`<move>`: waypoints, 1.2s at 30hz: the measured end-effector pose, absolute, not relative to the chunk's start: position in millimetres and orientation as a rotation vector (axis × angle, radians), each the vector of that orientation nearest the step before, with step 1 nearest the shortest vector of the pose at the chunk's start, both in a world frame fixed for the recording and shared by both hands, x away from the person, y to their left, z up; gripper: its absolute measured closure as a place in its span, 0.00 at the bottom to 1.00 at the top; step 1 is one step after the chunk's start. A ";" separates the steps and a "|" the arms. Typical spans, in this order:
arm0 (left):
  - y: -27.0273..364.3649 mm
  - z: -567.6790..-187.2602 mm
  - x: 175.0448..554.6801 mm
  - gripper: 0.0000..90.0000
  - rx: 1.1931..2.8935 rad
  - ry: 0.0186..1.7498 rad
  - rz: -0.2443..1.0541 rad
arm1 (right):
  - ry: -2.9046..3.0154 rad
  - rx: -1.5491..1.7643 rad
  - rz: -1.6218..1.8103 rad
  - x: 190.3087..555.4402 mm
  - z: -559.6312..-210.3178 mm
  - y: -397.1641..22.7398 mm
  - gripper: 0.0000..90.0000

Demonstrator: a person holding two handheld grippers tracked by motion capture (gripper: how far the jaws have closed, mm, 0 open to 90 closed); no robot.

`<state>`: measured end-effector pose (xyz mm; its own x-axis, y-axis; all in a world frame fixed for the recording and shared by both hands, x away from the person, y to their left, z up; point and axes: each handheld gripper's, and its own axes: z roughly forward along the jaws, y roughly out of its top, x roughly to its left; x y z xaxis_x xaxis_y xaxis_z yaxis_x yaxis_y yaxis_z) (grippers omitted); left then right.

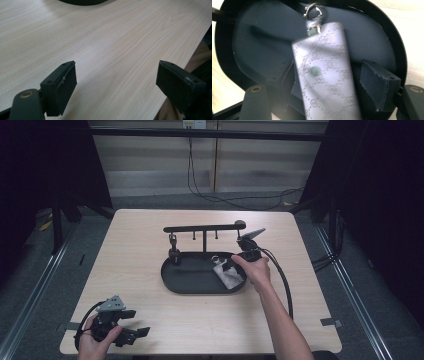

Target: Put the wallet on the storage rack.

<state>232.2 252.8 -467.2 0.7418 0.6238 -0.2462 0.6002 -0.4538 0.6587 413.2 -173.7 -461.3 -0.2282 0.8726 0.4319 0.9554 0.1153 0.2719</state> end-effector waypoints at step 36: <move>256.7 -468.7 235.2 0.22 2.094 1.036 0.030 | -2.529 -1.751 -1.003 344.7 -424.8 -215.7 0.31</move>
<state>235.2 256.7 -468.7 0.6669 0.6820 -0.3002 0.6635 -0.3602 0.6558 344.7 -215.7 -424.8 -0.4111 0.8732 0.2617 0.8153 0.2237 0.5340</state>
